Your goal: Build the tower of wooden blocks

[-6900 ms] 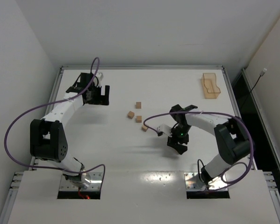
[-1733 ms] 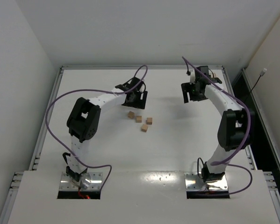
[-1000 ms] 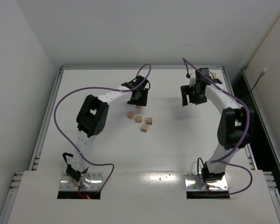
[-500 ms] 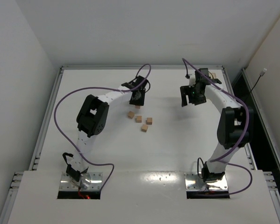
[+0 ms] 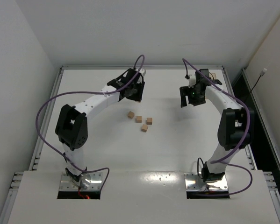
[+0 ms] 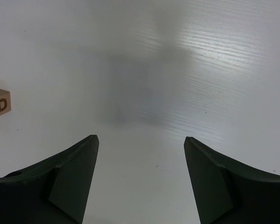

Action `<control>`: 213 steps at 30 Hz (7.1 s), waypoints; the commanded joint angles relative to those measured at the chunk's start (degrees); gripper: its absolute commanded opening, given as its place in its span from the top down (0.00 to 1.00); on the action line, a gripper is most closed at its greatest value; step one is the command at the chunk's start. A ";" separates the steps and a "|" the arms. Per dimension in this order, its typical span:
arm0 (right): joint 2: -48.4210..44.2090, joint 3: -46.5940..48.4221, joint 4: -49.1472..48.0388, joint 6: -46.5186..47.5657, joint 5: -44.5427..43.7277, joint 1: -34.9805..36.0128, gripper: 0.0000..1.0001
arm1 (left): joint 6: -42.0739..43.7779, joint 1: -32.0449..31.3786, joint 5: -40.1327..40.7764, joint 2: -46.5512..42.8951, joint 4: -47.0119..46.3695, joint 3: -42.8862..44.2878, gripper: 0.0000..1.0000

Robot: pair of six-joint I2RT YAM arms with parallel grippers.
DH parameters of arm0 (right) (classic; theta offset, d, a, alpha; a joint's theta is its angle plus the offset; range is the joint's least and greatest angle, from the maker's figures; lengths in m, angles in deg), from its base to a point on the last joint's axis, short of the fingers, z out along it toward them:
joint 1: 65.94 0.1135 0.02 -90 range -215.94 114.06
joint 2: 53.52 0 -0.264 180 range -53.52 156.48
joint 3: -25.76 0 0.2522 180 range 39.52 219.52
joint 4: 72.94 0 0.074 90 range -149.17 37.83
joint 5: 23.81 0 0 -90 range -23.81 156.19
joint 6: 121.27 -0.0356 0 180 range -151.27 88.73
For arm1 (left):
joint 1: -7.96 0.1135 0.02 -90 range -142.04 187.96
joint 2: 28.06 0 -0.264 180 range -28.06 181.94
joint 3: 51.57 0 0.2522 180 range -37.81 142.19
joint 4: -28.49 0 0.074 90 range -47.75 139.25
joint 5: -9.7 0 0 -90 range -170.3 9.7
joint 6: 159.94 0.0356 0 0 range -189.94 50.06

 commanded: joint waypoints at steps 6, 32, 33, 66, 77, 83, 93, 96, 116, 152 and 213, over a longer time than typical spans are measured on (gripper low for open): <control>-4.35 -0.56 -1.41 0.24 2.82 -0.33 0.29 | 21.18 -0.63 -15.98 -4.45 4.29 -0.36 1.00; -4.35 -1.08 -1.94 1.29 3.35 -0.33 0.30 | 59.35 -1.32 -33.32 10.31 25.56 15.81 1.00; -4.35 -1.08 -1.94 1.29 3.35 -0.33 0.30 | 59.97 -1.33 -33.32 10.31 26.19 16.59 1.00; -3.30 -0.56 -1.94 2.35 7.12 -1.91 0.20 | 68.50 -4.67 -35.16 17.78 31.29 22.83 0.95; -2.15 -0.03 -1.41 2.35 7.65 -2.44 0.20 | 68.50 -5.20 -35.16 20.07 30.76 26.18 0.97; -2.15 -0.03 -1.41 2.35 7.65 -2.44 0.20 | 68.50 -5.20 -35.16 20.60 30.76 26.18 0.97; -1.11 -0.03 -1.41 2.35 8.18 -2.44 0.20 | 68.50 -5.20 -34.63 21.65 30.23 26.18 0.96; -1.10 -0.03 -1.41 2.35 8.18 -2.44 0.20 | 68.50 -5.20 -34.63 22.18 30.23 26.18 0.96; 0.48 0.50 -1.41 2.35 8.71 -2.44 0.20 | 68.50 -5.20 -34.63 23.76 29.71 27.32 0.93; 1.01 0.50 -1.41 2.88 8.71 -2.44 0.20 | 64.81 -5.20 -35.25 18.41 26.81 25.57 0.10; -0.75 1.03 -0.36 3.40 7.12 -2.44 0.20 | 20.33 6.49 -14.24 5.39 -3.16 -6.87 0.50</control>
